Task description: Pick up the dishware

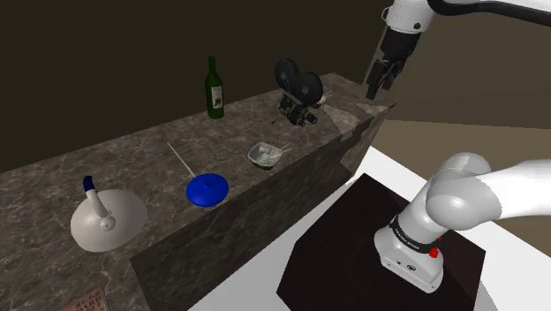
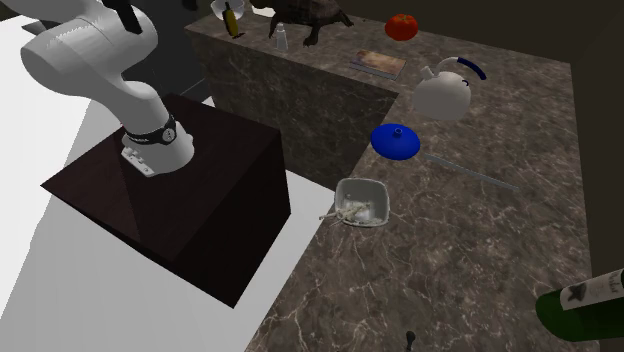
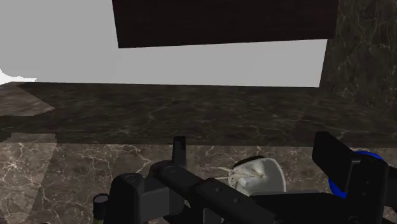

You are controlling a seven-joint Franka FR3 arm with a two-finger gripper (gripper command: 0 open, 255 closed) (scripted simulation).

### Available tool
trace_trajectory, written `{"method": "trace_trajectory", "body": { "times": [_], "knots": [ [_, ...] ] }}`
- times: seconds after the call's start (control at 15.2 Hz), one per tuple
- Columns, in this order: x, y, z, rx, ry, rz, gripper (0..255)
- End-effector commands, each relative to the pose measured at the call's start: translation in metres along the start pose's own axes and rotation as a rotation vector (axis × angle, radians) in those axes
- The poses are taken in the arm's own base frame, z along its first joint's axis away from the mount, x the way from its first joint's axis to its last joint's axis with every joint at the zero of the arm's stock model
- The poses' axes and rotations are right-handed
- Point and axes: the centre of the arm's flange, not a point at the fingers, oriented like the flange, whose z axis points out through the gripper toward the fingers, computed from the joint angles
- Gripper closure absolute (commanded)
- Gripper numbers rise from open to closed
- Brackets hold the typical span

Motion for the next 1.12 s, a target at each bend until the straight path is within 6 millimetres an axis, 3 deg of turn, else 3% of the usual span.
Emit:
{"method": "trace_trajectory", "body": {
  "times": [0.0,0.53,1.06],
  "knots": [
    [0.0,0.0,0.0,0.0,0.0,0.0,0],
    [0.074,0.013,0.075,0.053,0.006,-0.115,0],
    [0.15,0.014,0.149,0.107,0.011,-0.23,0]
  ]
}}
